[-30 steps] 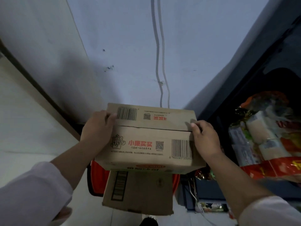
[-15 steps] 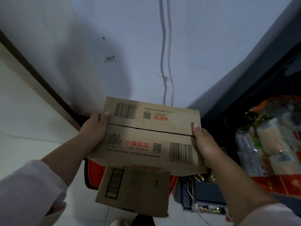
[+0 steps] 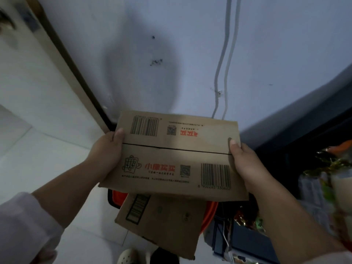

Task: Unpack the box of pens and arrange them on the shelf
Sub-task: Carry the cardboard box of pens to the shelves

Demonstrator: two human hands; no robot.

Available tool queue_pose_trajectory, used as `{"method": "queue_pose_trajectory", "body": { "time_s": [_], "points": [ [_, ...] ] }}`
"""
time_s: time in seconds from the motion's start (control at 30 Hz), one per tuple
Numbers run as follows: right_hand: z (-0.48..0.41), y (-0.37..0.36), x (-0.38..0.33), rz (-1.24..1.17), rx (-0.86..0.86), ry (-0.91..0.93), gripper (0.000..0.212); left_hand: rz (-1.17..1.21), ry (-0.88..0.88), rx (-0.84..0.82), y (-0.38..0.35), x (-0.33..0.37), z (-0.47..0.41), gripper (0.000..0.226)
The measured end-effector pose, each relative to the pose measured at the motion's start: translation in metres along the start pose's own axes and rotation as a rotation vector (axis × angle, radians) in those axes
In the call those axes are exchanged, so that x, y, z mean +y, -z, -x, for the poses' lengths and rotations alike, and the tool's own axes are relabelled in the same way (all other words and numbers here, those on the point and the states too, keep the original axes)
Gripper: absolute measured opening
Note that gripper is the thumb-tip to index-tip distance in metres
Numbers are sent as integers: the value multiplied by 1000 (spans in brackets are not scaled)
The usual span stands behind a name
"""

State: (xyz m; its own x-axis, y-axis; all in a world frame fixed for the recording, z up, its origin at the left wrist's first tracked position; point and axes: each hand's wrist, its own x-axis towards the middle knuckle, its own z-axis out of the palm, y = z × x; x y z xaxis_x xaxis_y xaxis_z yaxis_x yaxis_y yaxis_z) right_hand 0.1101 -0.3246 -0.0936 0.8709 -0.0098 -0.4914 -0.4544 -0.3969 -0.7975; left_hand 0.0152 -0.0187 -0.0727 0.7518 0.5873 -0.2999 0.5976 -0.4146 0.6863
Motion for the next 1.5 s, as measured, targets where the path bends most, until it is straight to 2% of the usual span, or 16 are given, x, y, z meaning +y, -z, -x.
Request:
{"method": "queue_pose_trajectory", "body": {
  "time_s": [0.1,0.23,0.33,0.37,0.47,0.5,0.6,0.73,0.93,1.3,1.5],
  "points": [
    [1,-14,-17,60,-37,43,44,28,45,49,20,-11,11,43],
    [19,-43,-46,168,-124,99,50,55,103,112,57,-36,28,51],
    [40,-70,-63,276,-147,188,70,97,130,169,86,-61,48,54],
    [46,-79,-67,294,-161,204,70,110,144,195,97,-70,56,54],
    [78,-115,-83,241,-287,188,40,131,186,282,132,-101,87,55],
    [92,-128,-88,238,-336,186,38,142,197,310,144,-113,98,56],
    [131,-174,-99,347,-412,287,60,183,255,413,182,-156,137,57],
    [196,-241,-104,436,-520,415,61,279,365,567,232,-223,200,60],
    [319,-345,-84,444,-779,404,48,346,505,786,299,-316,322,53],
    [549,-513,-20,632,-1213,576,36,406,808,1141,379,-460,556,55],
    [648,-589,4,706,-1443,668,45,422,993,1320,399,-499,635,52]
  ]
}}
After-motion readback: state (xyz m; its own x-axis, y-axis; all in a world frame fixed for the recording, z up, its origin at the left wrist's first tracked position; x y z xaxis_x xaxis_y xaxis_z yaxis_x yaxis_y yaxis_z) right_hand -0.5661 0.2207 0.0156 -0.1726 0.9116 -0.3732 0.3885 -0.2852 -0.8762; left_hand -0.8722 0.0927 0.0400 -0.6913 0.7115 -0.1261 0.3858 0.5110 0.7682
